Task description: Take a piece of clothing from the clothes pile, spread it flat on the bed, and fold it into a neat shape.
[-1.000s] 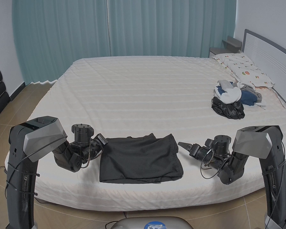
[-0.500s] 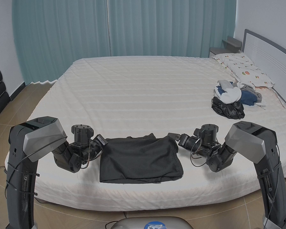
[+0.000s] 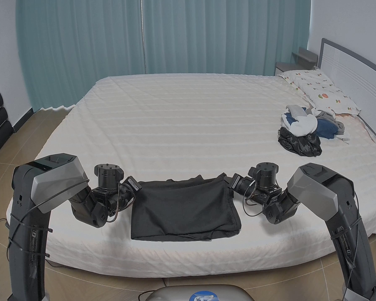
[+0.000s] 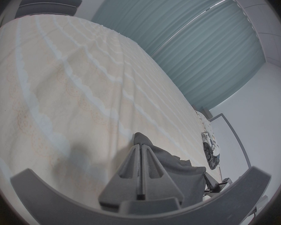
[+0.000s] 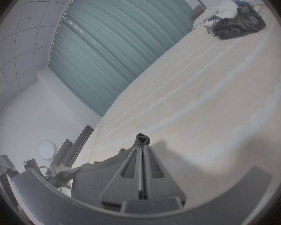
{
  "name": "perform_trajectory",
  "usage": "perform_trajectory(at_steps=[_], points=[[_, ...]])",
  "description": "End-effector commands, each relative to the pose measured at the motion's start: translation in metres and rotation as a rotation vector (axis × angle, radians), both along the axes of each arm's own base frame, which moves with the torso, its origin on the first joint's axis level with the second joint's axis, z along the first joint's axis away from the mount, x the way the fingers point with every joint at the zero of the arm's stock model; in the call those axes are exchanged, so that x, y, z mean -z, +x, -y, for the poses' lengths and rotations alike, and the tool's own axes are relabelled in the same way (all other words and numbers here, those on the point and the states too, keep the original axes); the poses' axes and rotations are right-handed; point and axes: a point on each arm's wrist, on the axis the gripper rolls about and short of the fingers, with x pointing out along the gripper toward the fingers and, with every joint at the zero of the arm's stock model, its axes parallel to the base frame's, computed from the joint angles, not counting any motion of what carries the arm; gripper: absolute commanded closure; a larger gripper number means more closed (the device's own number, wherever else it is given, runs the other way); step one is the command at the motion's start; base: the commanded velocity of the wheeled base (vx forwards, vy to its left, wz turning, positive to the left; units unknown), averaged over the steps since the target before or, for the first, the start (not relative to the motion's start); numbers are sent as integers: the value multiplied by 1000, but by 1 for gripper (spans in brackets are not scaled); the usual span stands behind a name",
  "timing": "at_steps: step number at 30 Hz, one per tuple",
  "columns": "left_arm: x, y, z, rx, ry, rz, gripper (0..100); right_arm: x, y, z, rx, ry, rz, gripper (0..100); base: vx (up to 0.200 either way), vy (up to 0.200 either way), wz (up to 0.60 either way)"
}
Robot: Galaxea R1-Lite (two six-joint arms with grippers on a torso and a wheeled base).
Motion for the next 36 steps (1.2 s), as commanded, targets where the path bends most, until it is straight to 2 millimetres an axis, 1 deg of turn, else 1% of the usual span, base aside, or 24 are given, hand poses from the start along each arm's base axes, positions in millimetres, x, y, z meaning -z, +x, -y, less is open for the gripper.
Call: perform_trajectory(at_steps=[1,14,15,17,20,22,23,25,27,28,30,33,34,36], points=[[3,1,1,-8,2,13,100,1,9,3,40,3,30,100,0,0,0],[5,2,1,-8,4,15,100,3,10,0,49,1,34,100,0,0,0],[4,2,1,-7,3,15,0,3,10,0,49,1,34,0,0,0,0],[4,2,1,-8,1,16,0,4,9,1,49,-1,33,0,0,0,0],[4,2,1,-10,-1,18,0,-1,5,5,53,-5,27,0,0,0,0],[3,2,1,-11,-3,20,0,-10,0,10,57,-10,21,0,0,0,0],[3,2,1,-12,-4,21,0,-17,-8,20,59,-18,5,0,0,0,0],[0,2,-1,-18,-9,24,0,-21,-22,28,50,-38,-15,0,0,0,0],[0,2,-3,-32,-30,17,0,-22,-41,36,15,-54,-37,0,0,0,0],[-4,2,-3,-49,-63,19,0,-22,-56,40,-17,-57,-55,0,0,0,0],[-11,0,-4,-65,-107,15,0,-21,-79,44,-79,-54,-66,0,0,0,0],[-6,-17,-7,-70,-98,-35,0,-17,-108,43,-154,-59,-98,0,0,0,0],[-8,-22,-9,-65,-101,-39,0,-15,-115,42,-171,-64,-112,0,0,0,0],[-11,-27,-11,-58,-110,-37,0,-12,-122,41,-189,-67,-129,0,0,0,0]])
